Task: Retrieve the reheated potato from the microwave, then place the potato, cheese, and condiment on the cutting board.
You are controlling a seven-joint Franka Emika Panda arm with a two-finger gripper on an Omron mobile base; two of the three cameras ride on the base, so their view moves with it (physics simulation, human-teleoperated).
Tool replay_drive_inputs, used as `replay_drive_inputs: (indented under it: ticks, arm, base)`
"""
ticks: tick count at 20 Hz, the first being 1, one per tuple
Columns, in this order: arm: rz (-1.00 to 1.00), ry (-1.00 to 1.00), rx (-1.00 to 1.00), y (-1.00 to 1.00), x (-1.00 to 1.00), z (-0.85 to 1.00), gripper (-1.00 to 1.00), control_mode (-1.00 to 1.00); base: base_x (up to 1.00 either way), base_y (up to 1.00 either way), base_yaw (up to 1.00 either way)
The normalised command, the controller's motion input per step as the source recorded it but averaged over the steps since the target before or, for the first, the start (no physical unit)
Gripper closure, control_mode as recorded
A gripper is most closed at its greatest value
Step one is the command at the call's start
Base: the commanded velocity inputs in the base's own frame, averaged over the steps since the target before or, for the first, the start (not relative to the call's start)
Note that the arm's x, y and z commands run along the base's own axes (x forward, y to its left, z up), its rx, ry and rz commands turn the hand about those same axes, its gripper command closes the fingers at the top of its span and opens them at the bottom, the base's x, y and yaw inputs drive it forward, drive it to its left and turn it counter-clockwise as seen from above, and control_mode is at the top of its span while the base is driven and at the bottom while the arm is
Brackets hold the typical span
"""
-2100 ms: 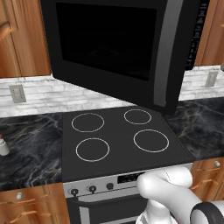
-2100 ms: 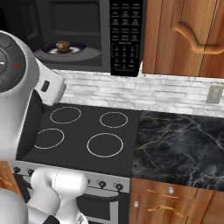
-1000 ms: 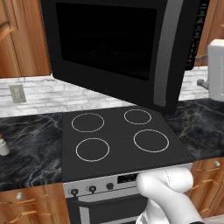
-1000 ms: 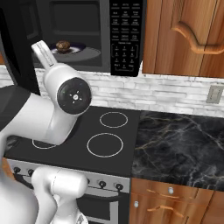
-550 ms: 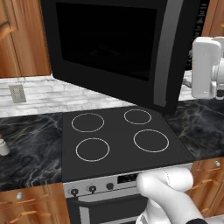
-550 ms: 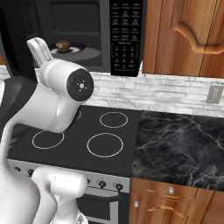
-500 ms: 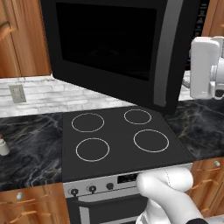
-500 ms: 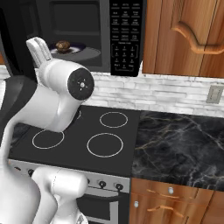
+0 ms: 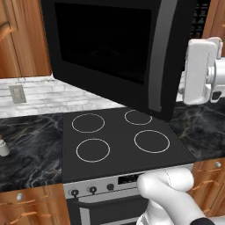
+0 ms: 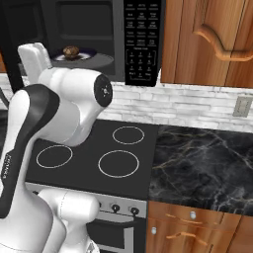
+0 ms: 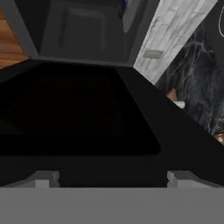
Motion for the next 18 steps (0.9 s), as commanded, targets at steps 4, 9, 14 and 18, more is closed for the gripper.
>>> replay_drive_inputs:
  ticks: [4,9,14,18]
  arm:
    - [0.21,0.0,-0.02,0.71,-0.38,-0.01,-1.0,-1.0]
    - [0.05,-0.04,-0.14,0.93,-0.22,-0.08,-1.0,-1.0]
    - [0.0,-0.05,-0.15,0.94,-0.07,-0.09,-1.0,-1.0]
    - [-0.03,-0.02,-0.14,0.89,0.0,-0.03,-1.0,-1.0]
  base:
    - [0.0,0.0,0.0]
    - [0.0,0.0,0.0]
    - [0.0,0.0,0.0]
    - [0.0,0.0,0.0]
